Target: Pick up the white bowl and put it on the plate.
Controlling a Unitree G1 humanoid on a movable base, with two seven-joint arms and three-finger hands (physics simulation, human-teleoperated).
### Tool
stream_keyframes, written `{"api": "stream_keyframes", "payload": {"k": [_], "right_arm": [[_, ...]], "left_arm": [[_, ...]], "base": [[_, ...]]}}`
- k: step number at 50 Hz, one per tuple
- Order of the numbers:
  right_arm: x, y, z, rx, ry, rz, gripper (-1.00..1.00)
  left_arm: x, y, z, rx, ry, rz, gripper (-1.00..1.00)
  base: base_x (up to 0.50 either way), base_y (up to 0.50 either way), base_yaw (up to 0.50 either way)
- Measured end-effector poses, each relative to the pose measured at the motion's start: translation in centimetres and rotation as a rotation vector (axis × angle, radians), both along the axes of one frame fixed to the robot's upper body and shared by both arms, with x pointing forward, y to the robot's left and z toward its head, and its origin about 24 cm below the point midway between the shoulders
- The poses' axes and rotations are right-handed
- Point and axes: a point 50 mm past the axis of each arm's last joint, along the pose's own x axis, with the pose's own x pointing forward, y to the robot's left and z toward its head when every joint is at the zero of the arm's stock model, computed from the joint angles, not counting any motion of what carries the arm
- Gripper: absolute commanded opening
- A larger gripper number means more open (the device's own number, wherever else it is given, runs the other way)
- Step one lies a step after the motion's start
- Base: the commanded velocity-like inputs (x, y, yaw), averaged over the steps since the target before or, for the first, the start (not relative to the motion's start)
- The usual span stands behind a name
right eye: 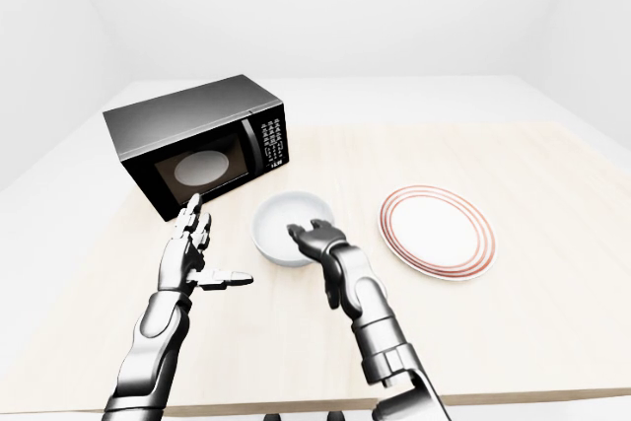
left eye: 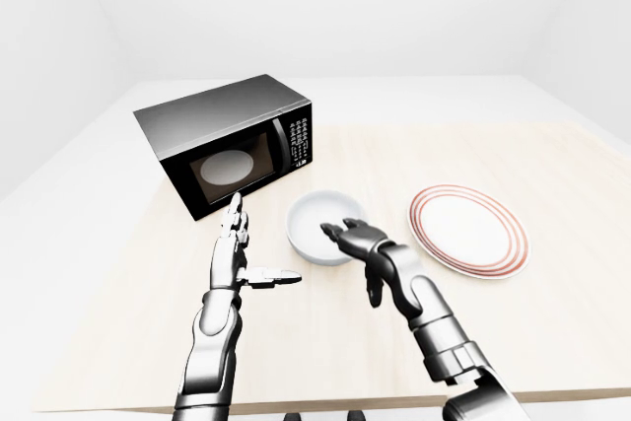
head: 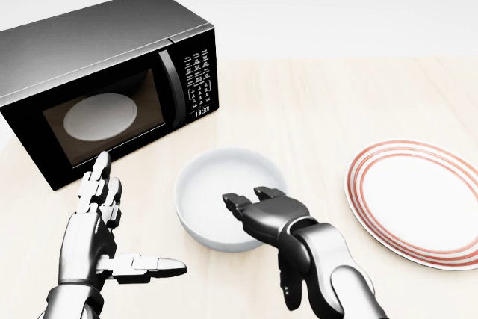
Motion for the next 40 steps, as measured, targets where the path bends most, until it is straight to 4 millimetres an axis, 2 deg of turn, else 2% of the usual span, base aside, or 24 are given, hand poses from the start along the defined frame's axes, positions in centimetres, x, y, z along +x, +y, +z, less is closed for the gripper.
{"api": "stream_keyframes", "payload": {"k": [5,6,7,34,40], "right_arm": [[0.0,0.0,-0.1,-0.001,0.001,0.000,1.00],[0.0,0.0,-0.1,-0.001,0.001,0.000,-0.44],[0.0,0.0,-0.1,-0.001,0.000,0.000,-1.00],[0.3,0.5,0.5,0.025,-0.057,0.003,-1.00],[0.7,0.5,1.4,0.043,-0.095,-0.003,-1.00]], "left_arm": [[0.0,0.0,0.0,0.000,0.000,0.000,1.00],[0.0,0.0,0.0,0.000,0.000,0.000,1.00],[0.0,0.0,0.0,0.000,0.000,0.000,1.00],[0.0,0.0,0.0,0.000,0.000,0.000,1.00],[0.0,0.0,0.0,0.000,0.000,0.000,1.00]], "base": [[0.00,0.00,0.00],[0.00,0.00,0.00],[0.00,0.00,0.00],[0.00,0.00,0.00],[0.00,0.00,0.00]]}}
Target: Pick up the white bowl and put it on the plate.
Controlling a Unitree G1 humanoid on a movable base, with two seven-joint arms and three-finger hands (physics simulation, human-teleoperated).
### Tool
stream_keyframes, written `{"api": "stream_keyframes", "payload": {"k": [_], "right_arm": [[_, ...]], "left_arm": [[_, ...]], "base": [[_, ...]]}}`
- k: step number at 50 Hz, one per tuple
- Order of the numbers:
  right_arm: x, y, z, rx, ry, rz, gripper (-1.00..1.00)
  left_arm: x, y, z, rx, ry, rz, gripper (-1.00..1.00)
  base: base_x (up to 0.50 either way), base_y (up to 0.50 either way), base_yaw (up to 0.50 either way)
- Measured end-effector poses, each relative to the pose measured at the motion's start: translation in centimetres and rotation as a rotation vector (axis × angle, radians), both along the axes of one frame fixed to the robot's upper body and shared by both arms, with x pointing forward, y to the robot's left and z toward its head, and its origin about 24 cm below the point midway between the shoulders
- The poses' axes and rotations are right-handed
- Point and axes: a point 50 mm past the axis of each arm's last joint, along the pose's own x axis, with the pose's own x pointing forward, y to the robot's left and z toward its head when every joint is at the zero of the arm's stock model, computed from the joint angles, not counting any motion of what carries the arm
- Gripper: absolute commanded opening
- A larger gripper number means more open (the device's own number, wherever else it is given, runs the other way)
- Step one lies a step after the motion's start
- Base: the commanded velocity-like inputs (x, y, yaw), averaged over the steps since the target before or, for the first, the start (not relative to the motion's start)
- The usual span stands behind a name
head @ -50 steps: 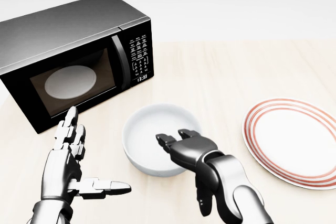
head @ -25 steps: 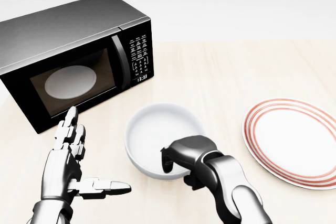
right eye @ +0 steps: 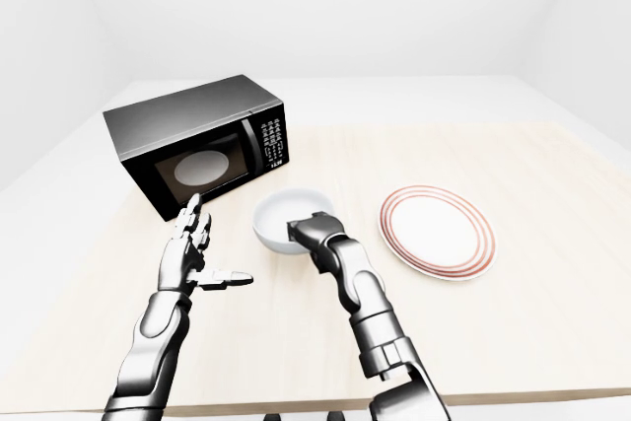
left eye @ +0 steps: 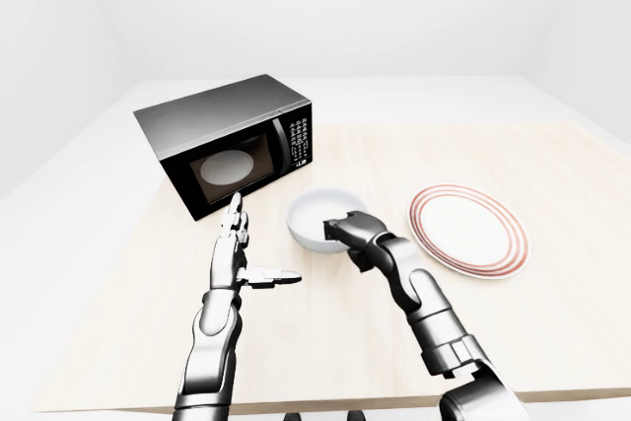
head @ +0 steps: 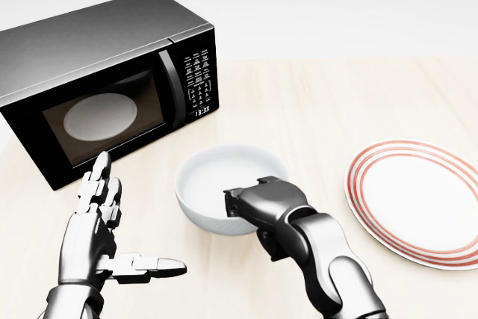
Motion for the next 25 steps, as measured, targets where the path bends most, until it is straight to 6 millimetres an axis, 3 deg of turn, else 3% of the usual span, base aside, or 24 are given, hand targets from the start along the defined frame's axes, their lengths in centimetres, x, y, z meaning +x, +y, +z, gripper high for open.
{"api": "stream_keyframes", "payload": {"k": [25], "right_arm": [[1.8,0.1,4.5,0.070,-0.188,-0.007,-1.00]], "left_arm": [[0.0,0.0,0.0,0.000,0.000,0.000,1.00]], "base": [[0.00,0.00,0.00]]}}
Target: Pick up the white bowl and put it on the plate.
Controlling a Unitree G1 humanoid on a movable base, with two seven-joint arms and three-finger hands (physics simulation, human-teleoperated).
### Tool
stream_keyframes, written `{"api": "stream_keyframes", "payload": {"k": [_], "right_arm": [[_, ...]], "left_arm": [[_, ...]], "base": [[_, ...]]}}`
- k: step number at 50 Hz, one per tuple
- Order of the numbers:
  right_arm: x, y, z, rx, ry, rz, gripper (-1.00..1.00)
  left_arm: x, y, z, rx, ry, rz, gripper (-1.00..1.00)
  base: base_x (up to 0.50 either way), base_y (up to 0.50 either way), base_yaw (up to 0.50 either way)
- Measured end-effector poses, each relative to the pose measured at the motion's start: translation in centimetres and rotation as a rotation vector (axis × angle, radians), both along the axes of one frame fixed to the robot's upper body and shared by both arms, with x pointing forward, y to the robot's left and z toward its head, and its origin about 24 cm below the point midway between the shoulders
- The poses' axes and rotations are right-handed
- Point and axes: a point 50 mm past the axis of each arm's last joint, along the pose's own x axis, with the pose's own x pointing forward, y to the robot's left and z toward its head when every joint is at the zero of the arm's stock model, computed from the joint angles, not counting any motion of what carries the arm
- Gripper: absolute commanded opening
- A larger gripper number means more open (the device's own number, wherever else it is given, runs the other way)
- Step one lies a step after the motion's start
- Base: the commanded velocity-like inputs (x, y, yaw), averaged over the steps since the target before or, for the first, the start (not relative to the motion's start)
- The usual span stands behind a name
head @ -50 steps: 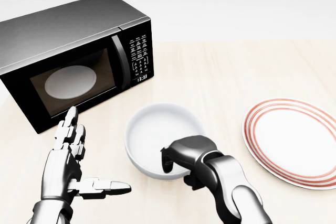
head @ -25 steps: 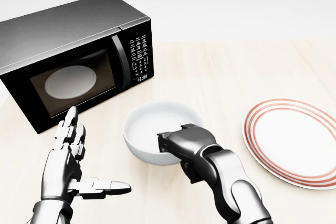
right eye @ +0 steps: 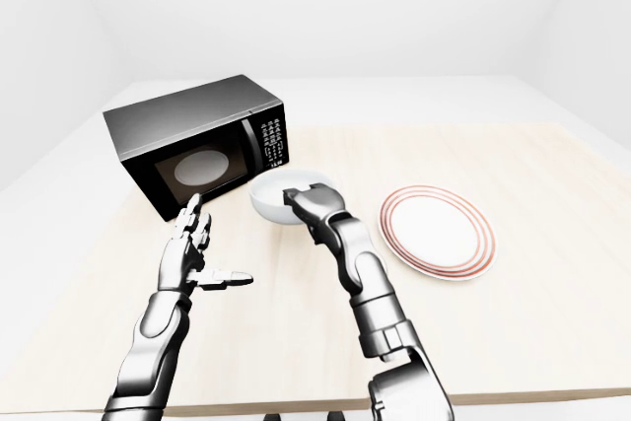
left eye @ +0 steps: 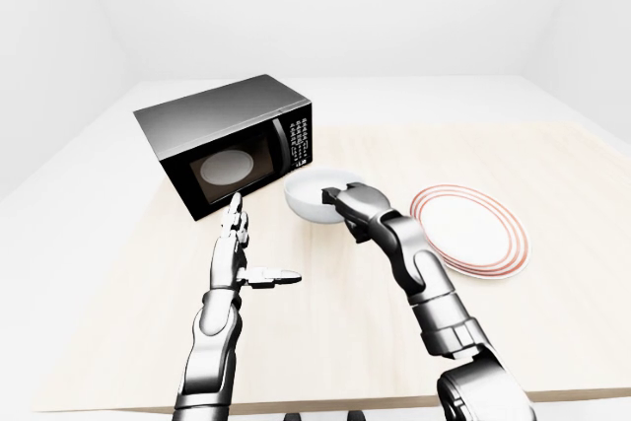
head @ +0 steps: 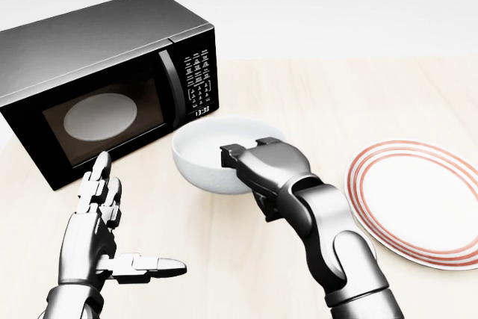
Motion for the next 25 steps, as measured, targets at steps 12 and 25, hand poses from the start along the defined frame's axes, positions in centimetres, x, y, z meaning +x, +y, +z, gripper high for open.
{"api": "stream_keyframes", "payload": {"k": [12,25], "right_arm": [[0.3,-0.3,1.3,0.004,-0.051,-0.006,-1.00],[1.1,-1.4,2.4,-0.022,-0.134,-0.046,-1.00]], "left_arm": [[0.0,0.0,0.0,0.000,0.000,0.000,1.00],[0.0,0.0,0.0,0.000,0.000,0.000,1.00]], "base": [[0.00,0.00,0.00],[0.00,0.00,0.00]]}}
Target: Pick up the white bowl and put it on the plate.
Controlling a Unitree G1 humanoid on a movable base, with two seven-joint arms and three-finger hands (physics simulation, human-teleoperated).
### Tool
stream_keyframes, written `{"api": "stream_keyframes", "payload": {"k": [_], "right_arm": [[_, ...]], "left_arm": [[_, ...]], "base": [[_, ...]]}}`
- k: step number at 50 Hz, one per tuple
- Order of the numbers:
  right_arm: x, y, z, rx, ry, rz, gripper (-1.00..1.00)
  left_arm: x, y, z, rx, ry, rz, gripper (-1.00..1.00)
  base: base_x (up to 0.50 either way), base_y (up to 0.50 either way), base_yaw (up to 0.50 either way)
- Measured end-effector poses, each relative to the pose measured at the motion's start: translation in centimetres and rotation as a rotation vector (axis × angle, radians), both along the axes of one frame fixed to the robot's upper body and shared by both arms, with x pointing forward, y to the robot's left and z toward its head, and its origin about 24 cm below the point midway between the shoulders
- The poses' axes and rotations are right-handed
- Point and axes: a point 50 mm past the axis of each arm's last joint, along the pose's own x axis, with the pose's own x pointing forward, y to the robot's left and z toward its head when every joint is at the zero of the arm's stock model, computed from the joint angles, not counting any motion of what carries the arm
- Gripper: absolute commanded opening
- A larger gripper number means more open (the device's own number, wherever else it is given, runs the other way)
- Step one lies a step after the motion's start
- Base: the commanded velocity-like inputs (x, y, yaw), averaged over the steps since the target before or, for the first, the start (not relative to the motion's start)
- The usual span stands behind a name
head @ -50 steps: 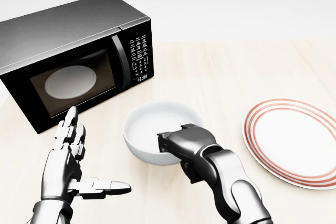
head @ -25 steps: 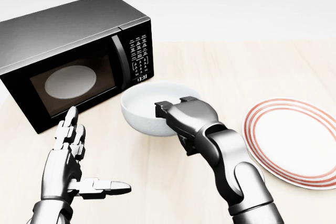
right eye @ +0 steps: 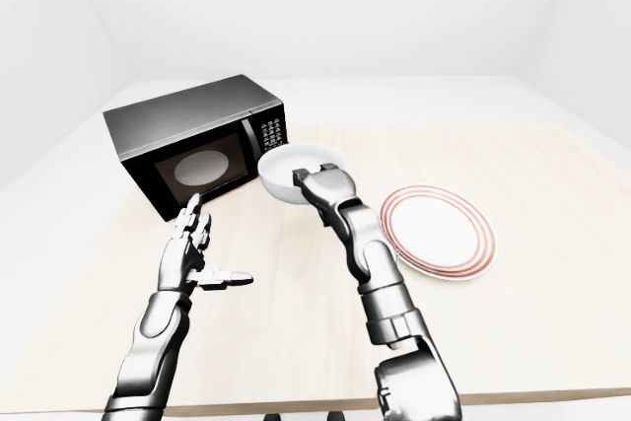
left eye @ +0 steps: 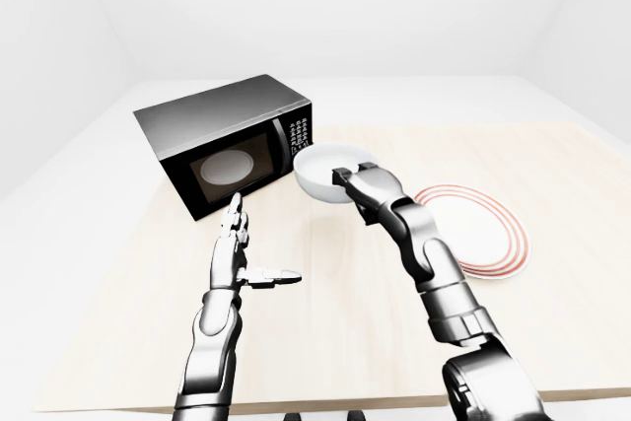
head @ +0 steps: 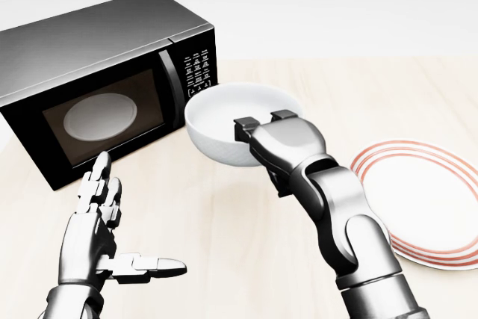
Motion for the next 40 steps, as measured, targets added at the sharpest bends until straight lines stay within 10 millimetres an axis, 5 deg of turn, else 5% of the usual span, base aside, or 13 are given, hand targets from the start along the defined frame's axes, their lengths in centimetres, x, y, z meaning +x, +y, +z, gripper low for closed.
{"api": "stream_keyframes", "payload": {"k": [40], "right_arm": [[1.7,-5.9,1.3,-0.053,-0.124,-0.167,-1.00]], "left_arm": [[0.0,0.0,0.0,0.000,0.000,0.000,1.00]], "base": [[0.00,0.00,0.00]]}}
